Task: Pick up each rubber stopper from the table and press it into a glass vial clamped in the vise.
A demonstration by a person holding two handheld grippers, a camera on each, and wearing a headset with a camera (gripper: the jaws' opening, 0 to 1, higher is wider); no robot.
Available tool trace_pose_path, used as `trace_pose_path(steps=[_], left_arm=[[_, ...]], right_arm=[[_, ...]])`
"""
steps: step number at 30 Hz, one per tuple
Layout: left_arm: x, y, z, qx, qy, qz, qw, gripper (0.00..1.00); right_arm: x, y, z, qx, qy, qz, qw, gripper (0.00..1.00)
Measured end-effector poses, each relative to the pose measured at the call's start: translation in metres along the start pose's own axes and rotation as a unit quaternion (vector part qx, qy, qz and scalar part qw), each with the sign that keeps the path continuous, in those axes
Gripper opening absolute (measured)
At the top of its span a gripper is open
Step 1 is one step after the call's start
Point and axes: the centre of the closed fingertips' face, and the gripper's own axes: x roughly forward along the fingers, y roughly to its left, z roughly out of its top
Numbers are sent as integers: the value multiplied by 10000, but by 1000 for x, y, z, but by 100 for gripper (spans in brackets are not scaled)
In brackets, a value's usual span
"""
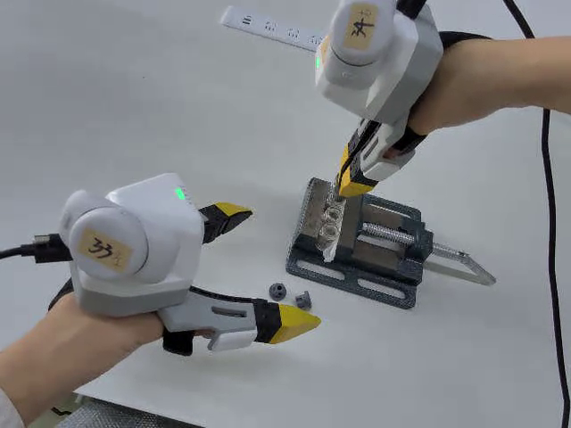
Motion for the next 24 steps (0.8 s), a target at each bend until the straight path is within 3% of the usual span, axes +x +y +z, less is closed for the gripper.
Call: trace_pose_path(steps=[9, 24], left_arm=[[2, 0, -1, -31, -9, -11, 10000, 84], [3, 4, -1, -81, -37, 30, 10000, 83]], right_arm=[[2, -2, 1, 112, -66, 9, 9999, 0], [3, -3, -2, -95, 167, -63, 9998, 0]])
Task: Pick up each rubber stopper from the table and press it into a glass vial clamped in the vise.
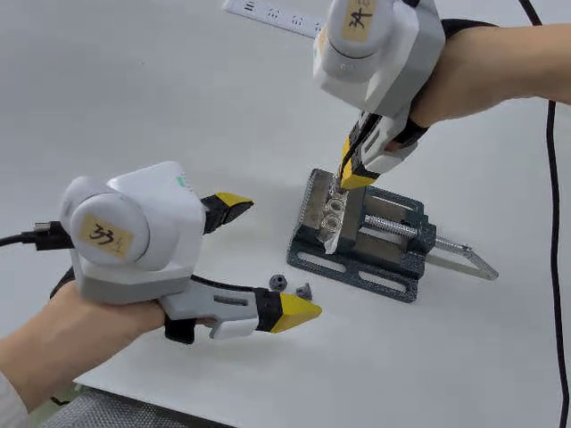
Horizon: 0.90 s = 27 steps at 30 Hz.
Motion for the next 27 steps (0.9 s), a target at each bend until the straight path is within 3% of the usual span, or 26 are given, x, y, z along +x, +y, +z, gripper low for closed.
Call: trace_pose_path(steps=[3, 27], left_arm=[[0, 0, 0, -3, -12, 13, 10000, 83], [0, 6, -2, -38, -3, 32, 10000, 83]], right_arm=[[1, 0, 0, -55, 59, -46, 10000, 0], [0, 1, 2, 141, -175, -88, 9997, 0]])
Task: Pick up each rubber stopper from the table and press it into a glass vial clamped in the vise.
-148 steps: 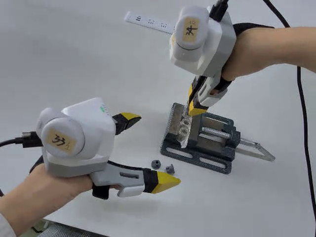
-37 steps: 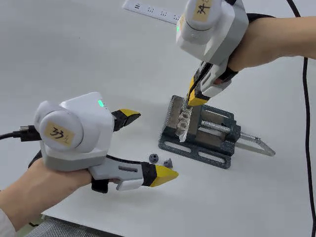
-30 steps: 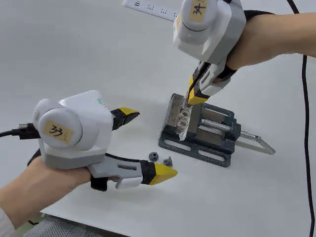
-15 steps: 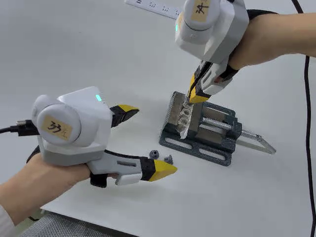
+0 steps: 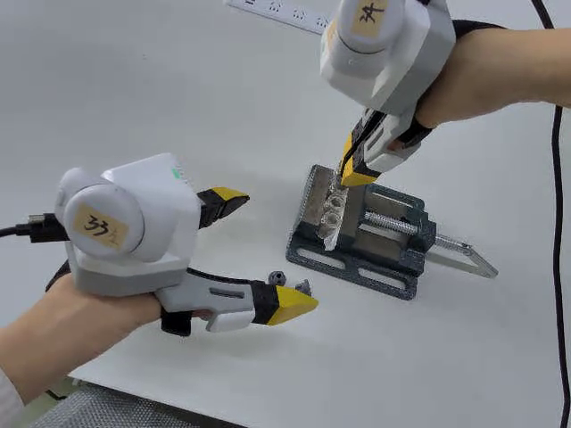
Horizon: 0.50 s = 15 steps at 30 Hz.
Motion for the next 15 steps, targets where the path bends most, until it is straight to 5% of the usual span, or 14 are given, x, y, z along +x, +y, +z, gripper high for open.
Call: trace_pose_path(steps=[15], left_arm=[[-4, -4, 10, 37, -112, 39, 9999, 83]], right_arm=[[-2, -1, 2, 56, -3, -259, 9996, 0]])
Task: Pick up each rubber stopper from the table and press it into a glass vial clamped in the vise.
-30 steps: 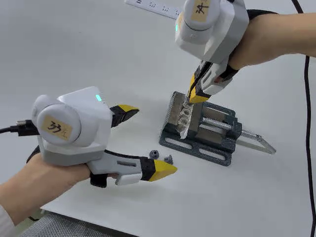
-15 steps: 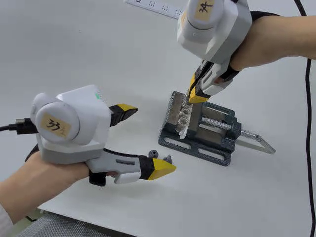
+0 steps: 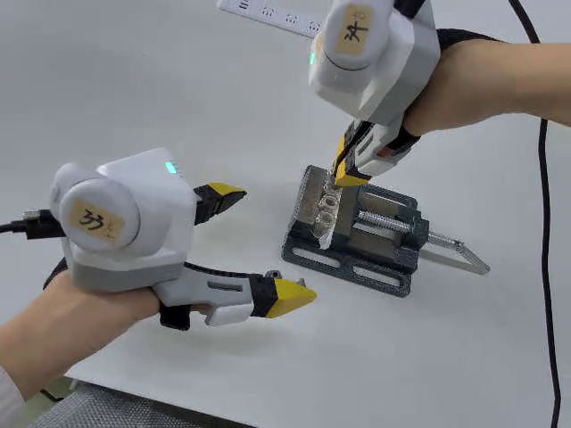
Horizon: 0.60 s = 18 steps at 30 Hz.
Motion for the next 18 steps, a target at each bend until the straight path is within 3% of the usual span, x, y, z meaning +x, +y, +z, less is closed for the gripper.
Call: trace_pose_path(steps=[3, 5, 7, 12, 18], left_arm=[[-3, 0, 2, 2, -23, 10, 10000, 83], [-4, 1, 2, -10, -29, 8, 10000, 83], [-5, 1, 3, 16, -24, 14, 10000, 83], [-5, 3, 5, 51, -48, 24, 10000, 83], [-7, 5, 7, 64, -80, 63, 9999, 83]], right_arm=[[-1, 3, 0, 49, -95, -61, 9999, 0], [-2, 2, 1, -205, -60, -173, 9996, 0], [-1, 4, 1, -123, -30, -200, 9997, 0], [-1, -1, -1, 25, -134, -104, 9999, 0], [0, 3, -2, 37, -272, -90, 9996, 0]])
